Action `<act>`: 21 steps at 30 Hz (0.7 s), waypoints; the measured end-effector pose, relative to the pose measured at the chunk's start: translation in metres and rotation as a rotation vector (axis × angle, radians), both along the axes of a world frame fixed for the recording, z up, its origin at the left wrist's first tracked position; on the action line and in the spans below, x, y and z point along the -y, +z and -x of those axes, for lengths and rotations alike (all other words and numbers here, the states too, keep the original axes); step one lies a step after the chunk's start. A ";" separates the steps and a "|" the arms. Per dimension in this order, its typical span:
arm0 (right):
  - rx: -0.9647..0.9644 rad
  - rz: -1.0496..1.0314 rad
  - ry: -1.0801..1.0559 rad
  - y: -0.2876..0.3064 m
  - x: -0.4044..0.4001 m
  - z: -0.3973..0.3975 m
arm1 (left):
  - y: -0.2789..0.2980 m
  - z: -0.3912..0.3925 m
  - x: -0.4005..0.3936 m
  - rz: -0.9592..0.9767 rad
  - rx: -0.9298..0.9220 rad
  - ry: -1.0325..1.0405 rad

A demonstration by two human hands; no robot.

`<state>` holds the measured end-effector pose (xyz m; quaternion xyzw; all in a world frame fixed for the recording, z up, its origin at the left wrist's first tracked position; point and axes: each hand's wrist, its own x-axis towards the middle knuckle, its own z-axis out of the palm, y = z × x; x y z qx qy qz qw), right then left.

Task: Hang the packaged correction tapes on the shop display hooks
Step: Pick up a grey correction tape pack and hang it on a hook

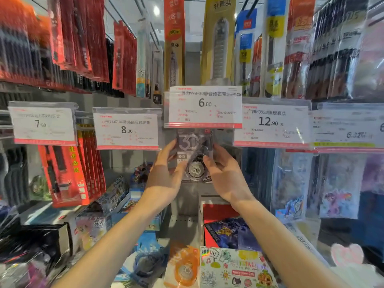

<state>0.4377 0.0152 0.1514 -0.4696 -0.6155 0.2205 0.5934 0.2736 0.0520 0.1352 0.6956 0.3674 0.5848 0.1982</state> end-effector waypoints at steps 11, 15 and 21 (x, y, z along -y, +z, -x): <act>-0.109 0.016 -0.083 0.001 0.066 -0.018 | 0.001 0.038 0.062 0.051 0.159 -0.071; -0.137 0.000 -0.082 -0.009 0.104 -0.027 | -0.007 0.046 0.090 0.071 0.254 -0.145; -0.200 -0.020 -0.022 -0.033 0.164 -0.031 | -0.025 0.048 0.140 0.068 0.261 -0.221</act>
